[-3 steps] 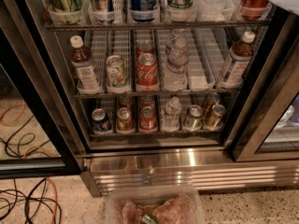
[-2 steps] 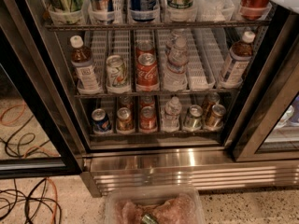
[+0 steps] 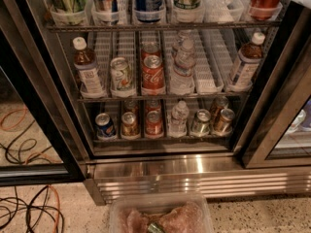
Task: Pick water bottle from top shelf of fridge
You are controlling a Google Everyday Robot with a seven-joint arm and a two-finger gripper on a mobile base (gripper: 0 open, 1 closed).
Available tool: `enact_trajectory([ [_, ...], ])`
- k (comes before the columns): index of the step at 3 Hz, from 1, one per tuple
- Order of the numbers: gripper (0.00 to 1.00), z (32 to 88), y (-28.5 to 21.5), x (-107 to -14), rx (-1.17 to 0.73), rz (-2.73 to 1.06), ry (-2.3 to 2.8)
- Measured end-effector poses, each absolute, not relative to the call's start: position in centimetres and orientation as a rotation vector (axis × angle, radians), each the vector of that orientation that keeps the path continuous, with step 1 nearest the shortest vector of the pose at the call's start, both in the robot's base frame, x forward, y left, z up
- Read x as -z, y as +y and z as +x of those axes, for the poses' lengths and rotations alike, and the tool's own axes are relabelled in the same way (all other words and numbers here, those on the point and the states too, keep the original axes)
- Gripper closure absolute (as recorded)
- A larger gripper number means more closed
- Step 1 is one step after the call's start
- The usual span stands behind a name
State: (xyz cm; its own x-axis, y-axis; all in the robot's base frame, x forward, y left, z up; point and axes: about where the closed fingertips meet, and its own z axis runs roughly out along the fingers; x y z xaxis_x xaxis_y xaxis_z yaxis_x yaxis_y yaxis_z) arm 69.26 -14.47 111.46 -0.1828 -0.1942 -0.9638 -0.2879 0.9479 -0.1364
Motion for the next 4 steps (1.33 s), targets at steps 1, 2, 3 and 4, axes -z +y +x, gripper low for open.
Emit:
enact_trajectory([
  [1,1.00,69.4,-14.5,-112.1,-0.081,-0.363,1.755],
  [2,1.00,70.0,-14.7,-114.2,-0.062,-0.368,1.722],
  [3,1.00,70.3,-14.8,-115.6,-0.048,-0.373,1.701],
  [4,1.00,70.5,-15.1,-116.4,-0.033,-0.374,1.689],
])
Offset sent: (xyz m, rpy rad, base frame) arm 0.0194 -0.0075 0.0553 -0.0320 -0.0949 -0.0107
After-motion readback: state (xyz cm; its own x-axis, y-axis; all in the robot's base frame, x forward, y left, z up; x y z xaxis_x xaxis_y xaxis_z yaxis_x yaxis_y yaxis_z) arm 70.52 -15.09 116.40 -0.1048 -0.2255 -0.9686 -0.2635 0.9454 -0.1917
